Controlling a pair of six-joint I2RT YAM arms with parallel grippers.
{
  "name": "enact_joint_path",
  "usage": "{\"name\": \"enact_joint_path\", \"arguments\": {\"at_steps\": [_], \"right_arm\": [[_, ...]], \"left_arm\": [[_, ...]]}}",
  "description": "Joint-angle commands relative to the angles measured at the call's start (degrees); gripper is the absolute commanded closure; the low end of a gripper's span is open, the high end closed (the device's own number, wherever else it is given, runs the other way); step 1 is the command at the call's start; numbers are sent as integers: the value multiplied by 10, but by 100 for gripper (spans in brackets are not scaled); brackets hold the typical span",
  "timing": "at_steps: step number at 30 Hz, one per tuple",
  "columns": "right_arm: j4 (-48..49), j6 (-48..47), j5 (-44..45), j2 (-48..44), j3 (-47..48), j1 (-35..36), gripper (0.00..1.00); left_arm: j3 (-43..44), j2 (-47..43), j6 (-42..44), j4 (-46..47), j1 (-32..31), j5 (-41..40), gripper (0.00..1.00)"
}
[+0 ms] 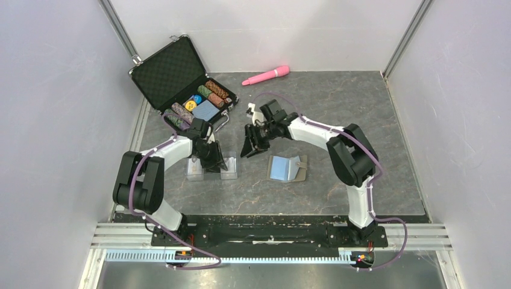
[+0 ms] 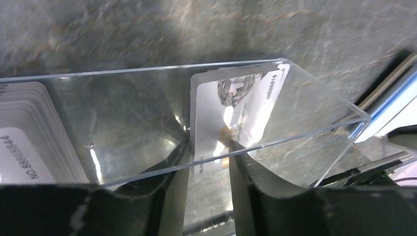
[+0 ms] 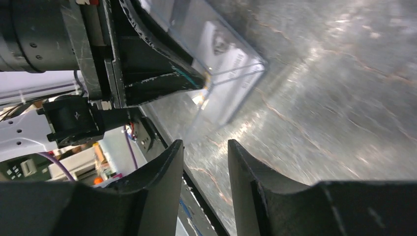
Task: Put the credit cards into the card holder
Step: Move the storage box to the center of the board, then pick up the credit card from the storage box.
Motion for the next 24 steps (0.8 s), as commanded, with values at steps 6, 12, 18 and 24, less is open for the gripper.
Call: {"name": "enact_joint_path", "arguments": {"at_steps": [6,12,18,24], "right_arm": [[92,76,-63,64,11,39,64],[84,70,-59,68,15,39,72],[68,56,-55,66,19,39,72],[60,48,-53,66,23,37,73]], "left_arm": [[-7,41,-1,87,-16,95,61],[-5,47,12,69,-19,82,52],[28,20,50,-9,-20,-11,42],[50,24,74,-36,-21,-35,47]]}}
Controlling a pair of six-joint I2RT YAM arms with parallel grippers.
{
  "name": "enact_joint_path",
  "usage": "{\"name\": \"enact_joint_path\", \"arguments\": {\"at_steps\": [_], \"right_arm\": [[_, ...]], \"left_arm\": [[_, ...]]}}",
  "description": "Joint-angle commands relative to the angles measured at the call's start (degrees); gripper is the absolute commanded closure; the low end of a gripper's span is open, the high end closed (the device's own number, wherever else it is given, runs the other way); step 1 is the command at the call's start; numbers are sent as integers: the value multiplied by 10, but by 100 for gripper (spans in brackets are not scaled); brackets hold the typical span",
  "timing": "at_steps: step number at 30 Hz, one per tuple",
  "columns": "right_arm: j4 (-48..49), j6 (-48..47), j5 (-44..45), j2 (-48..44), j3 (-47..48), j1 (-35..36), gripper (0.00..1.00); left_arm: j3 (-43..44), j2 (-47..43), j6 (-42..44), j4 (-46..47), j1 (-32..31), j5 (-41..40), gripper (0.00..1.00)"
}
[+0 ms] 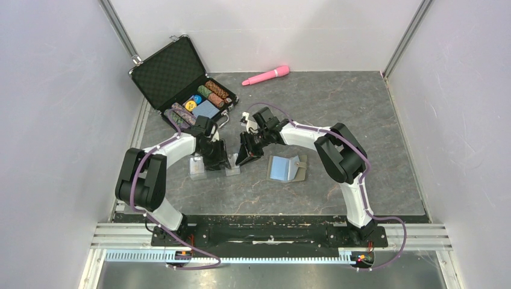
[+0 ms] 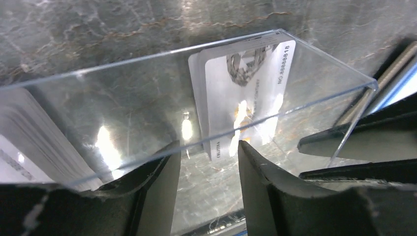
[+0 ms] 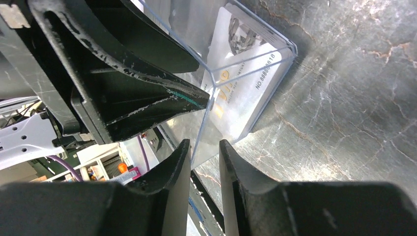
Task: Put the credit cards into the card holder
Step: Pick up the credit card from the storage box.
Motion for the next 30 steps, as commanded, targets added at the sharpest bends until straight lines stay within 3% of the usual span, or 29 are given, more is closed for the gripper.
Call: {"name": "enact_joint_path", "arguments": {"at_steps": [1,5,17,25,28,30], "right_arm": [[2,-21,-11,-1,21,6,73],[2,-24,-12,-2,16,6,73],[3,-27,-12,-5,6,6,73],[3,-27,-10,-9,-1,6,73],[3,-28,-10,-10,-1,6,73],[3,-28,-10,-11,-3,6,74]], "left_arm": [[22,8,46,-39,-1,-37,50],[21,17,48,-27,-2,-17,65],[28,20,46,-20,-14,-10,98],[57,9,57,-63,-46,-70,97],[66,11,58,-71,-61,-86,82],[69,15,57,-71,-67,-87,78]]}}
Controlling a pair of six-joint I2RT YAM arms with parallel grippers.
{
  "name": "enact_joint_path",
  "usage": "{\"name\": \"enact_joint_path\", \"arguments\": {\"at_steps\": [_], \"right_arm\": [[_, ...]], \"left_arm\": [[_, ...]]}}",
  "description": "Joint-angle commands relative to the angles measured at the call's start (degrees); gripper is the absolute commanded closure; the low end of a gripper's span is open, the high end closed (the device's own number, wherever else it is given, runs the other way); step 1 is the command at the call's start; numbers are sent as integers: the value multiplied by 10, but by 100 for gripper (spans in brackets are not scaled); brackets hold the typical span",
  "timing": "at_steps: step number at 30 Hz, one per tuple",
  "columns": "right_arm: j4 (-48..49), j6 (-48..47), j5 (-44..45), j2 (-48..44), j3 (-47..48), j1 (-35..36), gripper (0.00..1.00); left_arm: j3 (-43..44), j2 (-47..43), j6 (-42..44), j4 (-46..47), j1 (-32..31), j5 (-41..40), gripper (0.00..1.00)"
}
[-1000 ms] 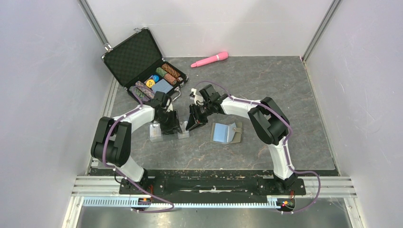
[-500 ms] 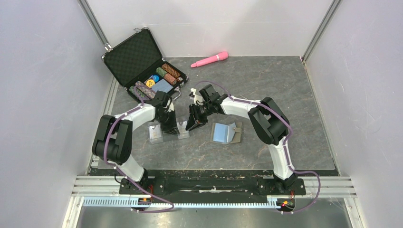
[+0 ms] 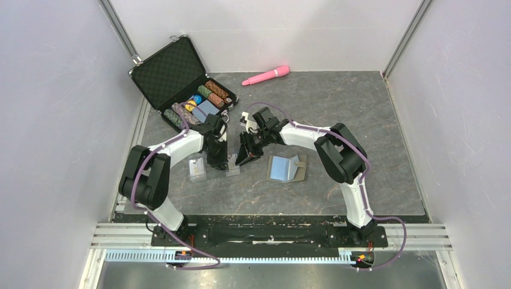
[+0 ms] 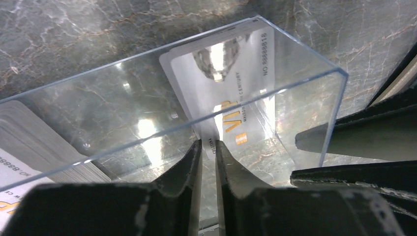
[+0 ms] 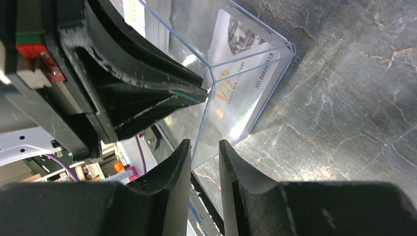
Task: Put the credit cards into the card holder
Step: Pick up the credit card from the storage box.
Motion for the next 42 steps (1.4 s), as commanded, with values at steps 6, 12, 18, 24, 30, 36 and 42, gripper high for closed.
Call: {"name": "enact_joint_path", "arguments": {"at_steps": [6,12,18,24,30,36,42], "right_arm": [[0,-19,-10,-14,-10,4,74],[1,-19,-8,-16,-16,4,74],[0,-20,-8,-15,-17,4,74],[0,-20,-8,-14,-17,4,74],[0,-22,-9,-13,-17,4,74],[0,-22,-9,-13,-17,4,74],[0,-23,-10,-13,-17,4,74]], "left_arm": [[33,5,16,-3,-29,-14,81],[46,-15,8,-2,-30,-16,91],[57,-20,8,-8,-30,-11,93],[57,-10,15,-15,-31,-17,79],[65,26,36,-30,-36,-28,73],[78,48,43,-35,-41,-33,80],[93,18,33,-35,-42,-29,82]]}}
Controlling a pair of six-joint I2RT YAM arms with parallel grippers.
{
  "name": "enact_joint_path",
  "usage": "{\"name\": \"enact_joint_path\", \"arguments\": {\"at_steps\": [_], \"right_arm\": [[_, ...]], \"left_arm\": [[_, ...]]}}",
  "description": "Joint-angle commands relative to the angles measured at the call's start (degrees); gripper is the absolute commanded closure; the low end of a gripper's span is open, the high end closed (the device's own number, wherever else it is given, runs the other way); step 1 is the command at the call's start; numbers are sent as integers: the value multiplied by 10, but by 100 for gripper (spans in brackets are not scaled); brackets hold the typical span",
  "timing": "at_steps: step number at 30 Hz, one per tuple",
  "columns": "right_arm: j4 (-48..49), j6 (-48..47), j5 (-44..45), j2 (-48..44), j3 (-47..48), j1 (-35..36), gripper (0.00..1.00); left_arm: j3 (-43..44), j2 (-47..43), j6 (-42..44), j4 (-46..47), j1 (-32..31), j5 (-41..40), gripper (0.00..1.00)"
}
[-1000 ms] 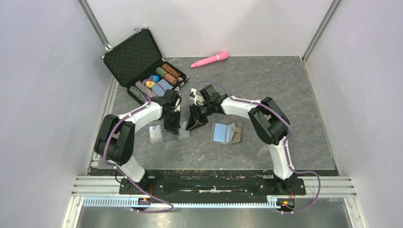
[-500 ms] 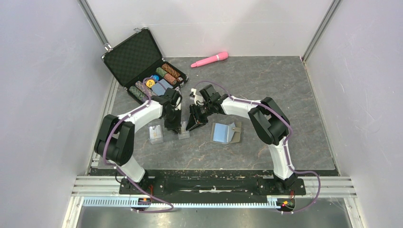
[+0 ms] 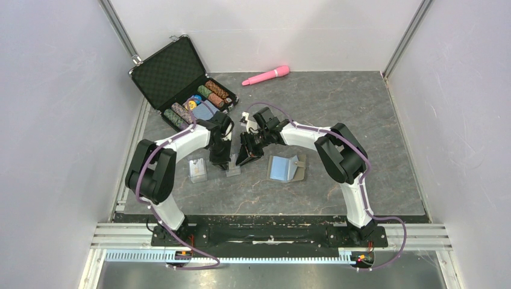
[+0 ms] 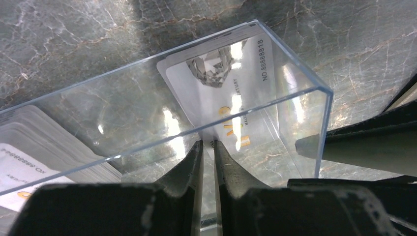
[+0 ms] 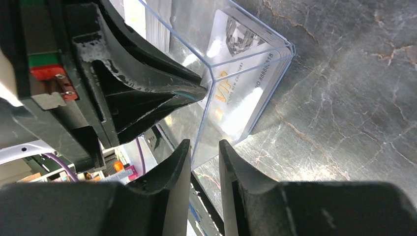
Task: Put the credit cards into the card holder
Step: Pick up the credit card from the storage box.
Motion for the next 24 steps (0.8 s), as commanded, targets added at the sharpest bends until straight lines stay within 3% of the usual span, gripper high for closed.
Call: {"name": "enact_joint_path", "arguments": {"at_steps": [1,10,14,24], "right_arm": [[-4,-21,-7,-11,-12,5,74],[-4,-21,-9,-8,-12,5,74],[-4,-21,-9,-8,-13,5,74],[-6,-25,-8,-11,-16,4,73]], "left_arm": [[34,-29,12,24,-7,19,82],[23,-64,-12,31,-7,37,82],[3,-74,-33,60,-6,52,77],[-38,-80,-78,130,-5,86,76]]}}
